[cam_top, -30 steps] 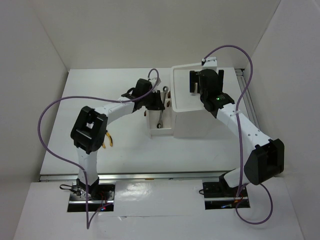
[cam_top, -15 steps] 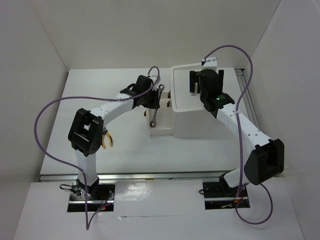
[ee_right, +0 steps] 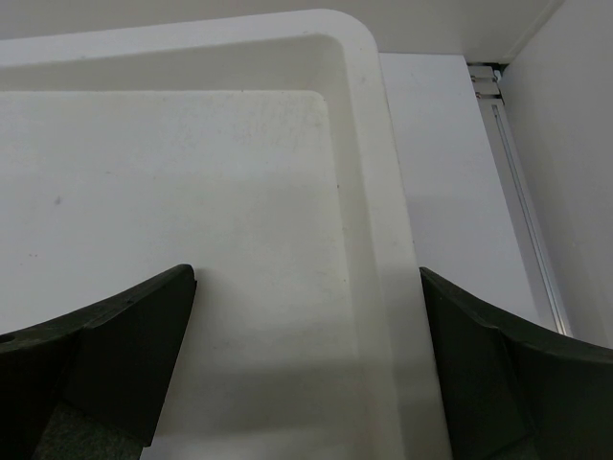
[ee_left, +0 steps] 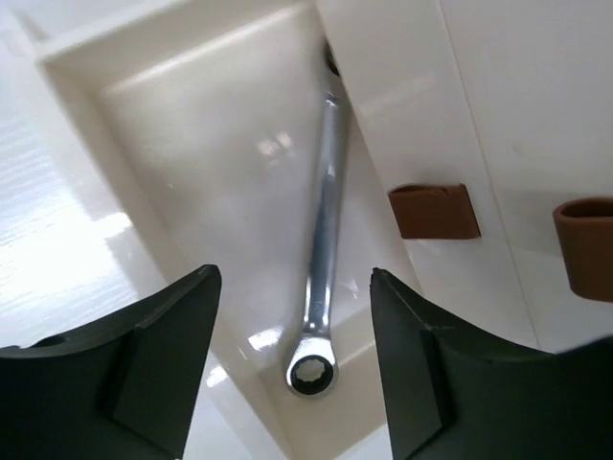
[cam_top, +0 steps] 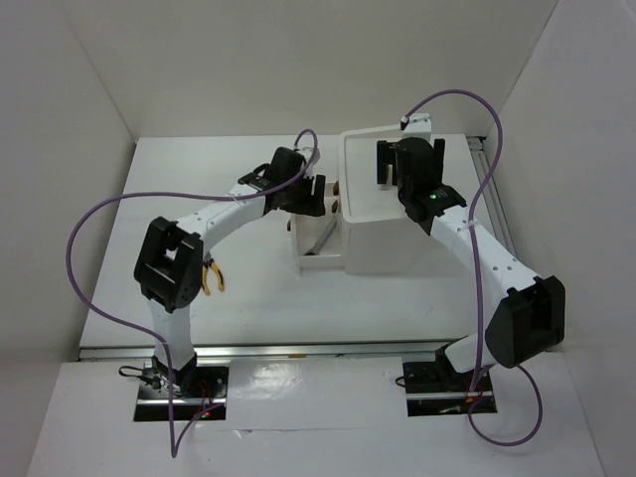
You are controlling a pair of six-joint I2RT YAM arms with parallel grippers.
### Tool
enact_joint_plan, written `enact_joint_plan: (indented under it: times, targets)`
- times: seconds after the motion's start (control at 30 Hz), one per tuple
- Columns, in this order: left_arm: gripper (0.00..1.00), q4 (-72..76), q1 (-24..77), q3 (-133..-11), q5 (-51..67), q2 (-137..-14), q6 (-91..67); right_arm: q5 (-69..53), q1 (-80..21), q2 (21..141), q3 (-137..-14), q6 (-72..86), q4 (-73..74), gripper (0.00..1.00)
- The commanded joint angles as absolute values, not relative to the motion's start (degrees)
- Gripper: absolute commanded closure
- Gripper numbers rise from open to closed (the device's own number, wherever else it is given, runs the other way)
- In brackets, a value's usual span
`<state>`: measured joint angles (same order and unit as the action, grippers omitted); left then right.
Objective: Sort the tools into containers
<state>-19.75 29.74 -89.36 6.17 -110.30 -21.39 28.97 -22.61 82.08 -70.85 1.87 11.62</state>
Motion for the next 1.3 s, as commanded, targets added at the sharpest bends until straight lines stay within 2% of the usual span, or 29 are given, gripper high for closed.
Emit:
enact_joint_plan:
  times: [0.0,0.07,0.1,0.17,0.33,0.47,0.77,1.03,1.1,1.13,1.2,1.23,1.27]
  targets:
    - [0.23,-19.2,30.0,-87.5,-4.7,-102.1,-24.7,14.8,-27.8,86.5,-65.8,7.9,25.8,0.00]
    - [0.20,-24.0,26.9,-86.5,-11.4,-97.4,-31.5,14.8,-27.8,86.5,-66.4,7.9,25.8,0.00]
    - [0.20,-28.0,25.3,-87.3,-18.3,-96.9,-34.3,14.8,-27.8,86.5,-66.4,7.9,25.8,0.00]
    - [0.15,-33.8,19.4,-87.3,-21.4,-96.9,-38.5,14.8,-28.3,86.5,-66.4,7.9,25.8,0.00]
    - [0.11,-40.3,1.7,-83.1,-10.5,-97.8,-35.1,13.7,-28.3,88.2,-66.4,7.9,25.8,0.00]
    - [0.10,-41.1,-9.1,-78.8,-9.1,-99.0,-31.5,12.0,-28.3,89.6,-66.4,7.9,25.2,0.00]
    - [0.10,-38.2,-11.8,-72.2,-9.7,-107.3,-32.0,10.1,-28.3,88.2,-65.7,7.9,24.7,0.00]
    - [0.11,-38.7,-16.1,-71.7,-8.3,-112.1,-32.1,10.1,-28.3,87.0,-65.2,7.9,24.7,0.00]
    - [0.20,-39.3,-16.1,-72.4,-9.1,-113.5,-31.5,10.1,-28.3,86.5,-65.2,7.9,24.7,0.00]
    - [0.28,-40.2,-16.1,-72.4,-9.1,-114.2,-31.5,10.1,-28.3,86.5,-65.2,7.9,24.7,0.00]
    - [0.51,-40.3,-16.1,-72.4,-8.1,-115.3,-31.5,10.6,-28.3,86.5,-65.2,7.9,24.7,0.00]
    - [0.80,-41.4,-16.1,-73.0,-8.1,-116.1,-30.9,10.6,-28.3,86.0,-65.7,7.9,24.7,0.00]
    - [0.90,-41.4,-16.1,-73.0,-8.1,-116.1,-30.9,10.6,-28.3,86.0,-65.7,7.9,24.7,0.00]
